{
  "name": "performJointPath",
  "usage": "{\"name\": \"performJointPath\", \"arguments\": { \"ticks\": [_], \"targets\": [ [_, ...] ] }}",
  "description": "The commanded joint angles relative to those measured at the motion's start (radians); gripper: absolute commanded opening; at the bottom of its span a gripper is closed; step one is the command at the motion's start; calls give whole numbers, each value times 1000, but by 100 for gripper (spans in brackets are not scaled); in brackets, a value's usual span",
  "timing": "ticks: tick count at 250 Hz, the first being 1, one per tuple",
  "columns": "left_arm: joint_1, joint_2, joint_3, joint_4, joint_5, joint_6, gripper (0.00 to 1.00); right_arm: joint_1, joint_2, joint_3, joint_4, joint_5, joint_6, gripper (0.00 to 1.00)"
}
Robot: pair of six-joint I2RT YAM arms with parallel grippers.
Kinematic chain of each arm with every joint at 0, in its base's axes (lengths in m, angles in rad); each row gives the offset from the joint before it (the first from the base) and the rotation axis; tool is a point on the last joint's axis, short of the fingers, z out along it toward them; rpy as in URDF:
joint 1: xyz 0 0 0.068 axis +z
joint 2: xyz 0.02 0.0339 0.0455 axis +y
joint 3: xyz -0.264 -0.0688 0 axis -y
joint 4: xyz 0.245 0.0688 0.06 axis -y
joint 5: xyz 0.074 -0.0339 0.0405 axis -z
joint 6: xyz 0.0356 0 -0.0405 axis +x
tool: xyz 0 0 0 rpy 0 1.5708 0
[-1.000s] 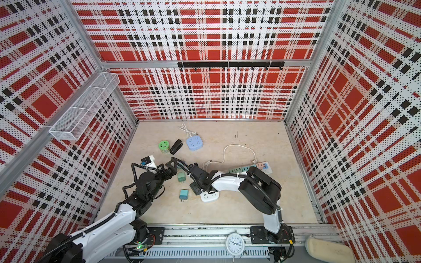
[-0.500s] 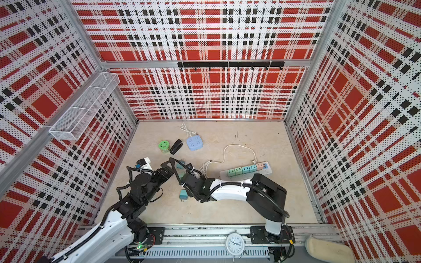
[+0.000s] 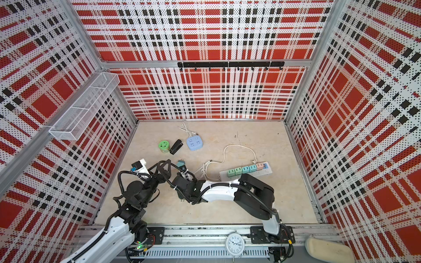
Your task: Insert the plug
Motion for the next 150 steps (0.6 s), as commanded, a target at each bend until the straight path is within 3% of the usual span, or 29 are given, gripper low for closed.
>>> {"name": "performJointPath", "arguments": {
  "ticks": [1,81,92,124,150],
  "targets": [
    [-6,13,-4,84,65,100,99,-47,-1,34,85,-81,1,67],
    [-9,-4,-31,170,107,103,99,-83,5,64,51,-114,-1,67],
    [-10,-21,-34,142,44,81,99,-79,-7,41,67,-122,9,66],
    [4,-78,-18,-117,-299,-81,99,-40,-59,-38,101,-84,38,65],
    [29,-79,-36,-198,-428,-232,99,17,-93,-81,85,-1,69,66]
  ]
}}
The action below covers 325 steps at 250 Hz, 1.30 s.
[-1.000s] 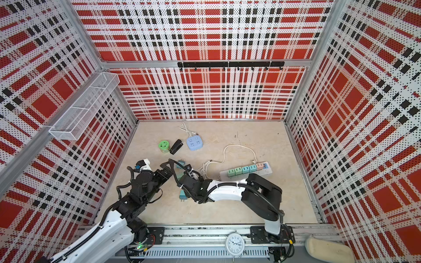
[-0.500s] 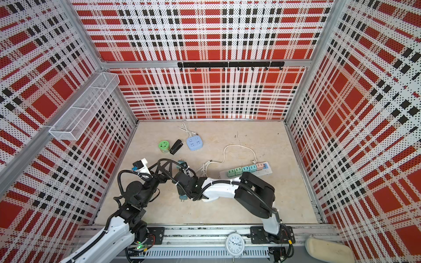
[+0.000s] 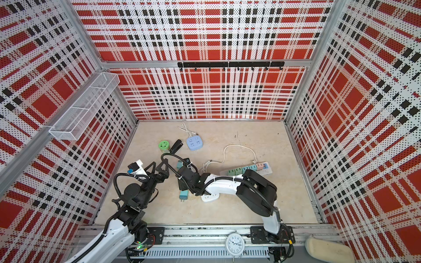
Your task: Insert the plug
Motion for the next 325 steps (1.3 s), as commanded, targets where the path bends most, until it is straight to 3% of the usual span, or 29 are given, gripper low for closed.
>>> {"name": "performJointPath", "arguments": {
  "ticks": [1,40,113,240,325],
  "targets": [
    [25,-6,-18,-168,-267,-200,99,65,-65,-47,22,81,48,66],
    [30,36,30,-283,-329,-287,99,126,-75,-97,16,152,105,66],
    [30,136,105,-392,-374,-351,99,158,6,-58,6,143,136,68],
    [32,123,101,-414,-393,-402,99,159,130,19,-14,116,151,57],
    [33,142,83,-347,-361,-385,99,167,176,62,-87,138,139,56]
  ]
}}
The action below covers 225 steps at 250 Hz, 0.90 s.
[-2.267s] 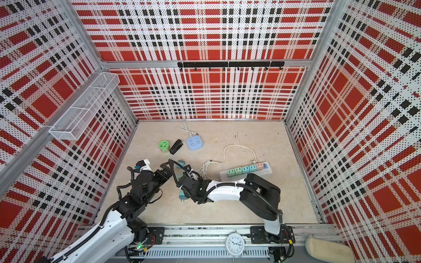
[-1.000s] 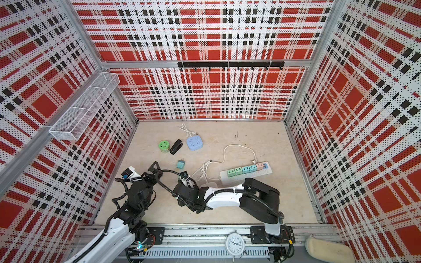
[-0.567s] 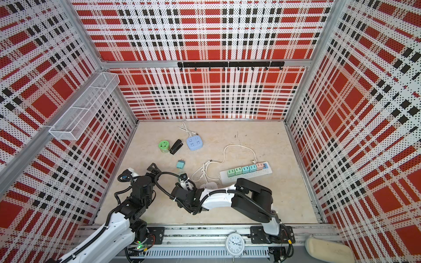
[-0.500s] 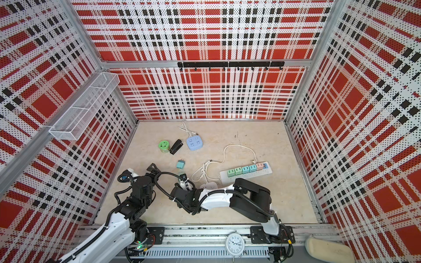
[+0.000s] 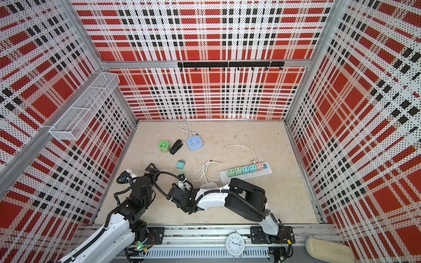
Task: Insert the plug
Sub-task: 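Lift the teal adapter with the right gripper while the left gripper reaches toward it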
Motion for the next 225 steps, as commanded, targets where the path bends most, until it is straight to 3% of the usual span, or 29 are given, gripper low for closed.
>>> {"name": "performJointPath", "arguments": {
  "ticks": [1,67,116,153,185,225],
  "targets": [
    [8,22,5,31,-4,5,99,7,48,23,-33,3,6,56],
    [27,91,35,35,57,-2,99,10,57,14,-33,11,17,42],
    [36,68,84,-33,93,54,99,10,-77,-74,19,51,-12,34],
    [39,51,98,33,265,265,99,7,-223,-125,24,107,-84,30],
    [24,57,100,145,485,411,99,-12,-387,-189,20,155,-148,26],
    [-38,62,112,199,558,474,99,-33,-649,-342,67,263,-253,22]
  ]
}}
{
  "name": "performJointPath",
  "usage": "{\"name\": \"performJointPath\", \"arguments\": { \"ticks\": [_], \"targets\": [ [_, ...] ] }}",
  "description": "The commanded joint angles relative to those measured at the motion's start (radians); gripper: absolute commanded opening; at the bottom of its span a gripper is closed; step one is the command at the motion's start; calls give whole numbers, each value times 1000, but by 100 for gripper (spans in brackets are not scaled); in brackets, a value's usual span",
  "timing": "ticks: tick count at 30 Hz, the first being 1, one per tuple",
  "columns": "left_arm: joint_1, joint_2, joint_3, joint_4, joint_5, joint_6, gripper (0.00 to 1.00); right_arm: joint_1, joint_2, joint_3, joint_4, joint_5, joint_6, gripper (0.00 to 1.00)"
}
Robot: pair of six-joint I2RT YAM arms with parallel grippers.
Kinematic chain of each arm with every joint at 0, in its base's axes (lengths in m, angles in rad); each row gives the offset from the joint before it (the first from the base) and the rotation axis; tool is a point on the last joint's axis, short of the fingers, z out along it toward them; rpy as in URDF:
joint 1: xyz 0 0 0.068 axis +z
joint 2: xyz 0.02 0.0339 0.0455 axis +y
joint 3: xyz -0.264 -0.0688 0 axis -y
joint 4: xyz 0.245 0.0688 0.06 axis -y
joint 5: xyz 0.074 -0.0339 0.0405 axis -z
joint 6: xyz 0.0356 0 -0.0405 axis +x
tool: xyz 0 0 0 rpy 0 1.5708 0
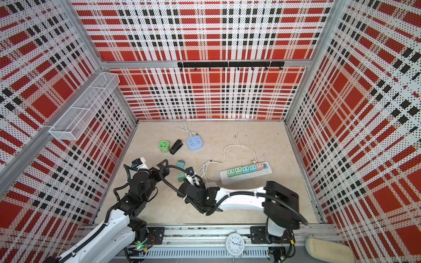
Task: Insert the plug
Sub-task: 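Lift the teal adapter with the right gripper while the left gripper reaches toward it, then grasp the teal adapter with the left gripper beside the right gripper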
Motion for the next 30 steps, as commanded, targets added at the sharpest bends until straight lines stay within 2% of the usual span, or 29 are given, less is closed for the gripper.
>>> {"name": "performJointPath", "arguments": {
  "ticks": [1,5,9,13,15,18,22,26,30],
  "targets": [
    [-40,1,38,91,125,118,99,-17,-174,-100,53,128,-104,22],
    [-100,25,71,123,220,156,98,-46,-405,-277,157,188,-246,18],
    [-187,71,121,167,330,223,88,-83,-627,-506,385,274,-500,14],
    [-306,147,172,168,354,321,86,-109,-813,-766,732,203,-789,15],
    [-347,198,200,168,382,358,83,-112,-879,-858,816,144,-864,15],
    [-392,279,246,169,444,376,82,-117,-944,-941,843,83,-906,13],
    [-455,373,310,170,562,418,80,-116,-979,-956,753,59,-896,6],
    [-504,481,375,169,657,440,79,-117,-989,-991,798,2,-919,6],
    [-516,590,430,158,737,408,74,-116,-989,-992,782,-69,-918,4]
  ]
}}
